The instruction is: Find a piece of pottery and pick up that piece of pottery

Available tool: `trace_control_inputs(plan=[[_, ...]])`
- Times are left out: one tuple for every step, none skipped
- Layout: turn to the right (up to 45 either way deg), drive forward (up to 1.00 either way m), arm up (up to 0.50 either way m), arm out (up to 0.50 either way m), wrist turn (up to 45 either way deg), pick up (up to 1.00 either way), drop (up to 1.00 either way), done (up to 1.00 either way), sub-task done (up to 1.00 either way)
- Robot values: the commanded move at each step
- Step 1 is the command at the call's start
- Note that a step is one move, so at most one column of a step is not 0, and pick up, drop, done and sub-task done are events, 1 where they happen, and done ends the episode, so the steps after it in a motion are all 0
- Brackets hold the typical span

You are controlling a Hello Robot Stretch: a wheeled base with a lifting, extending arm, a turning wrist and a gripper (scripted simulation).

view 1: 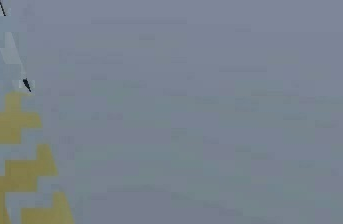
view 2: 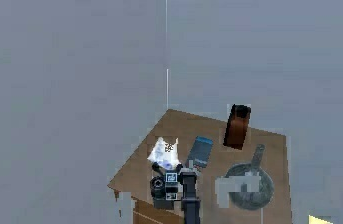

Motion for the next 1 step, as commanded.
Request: trace_control_inputs(plan=[[0.0,0.0,0.0,0.0,0.0,0.0,0.0,1.0,0.0]])
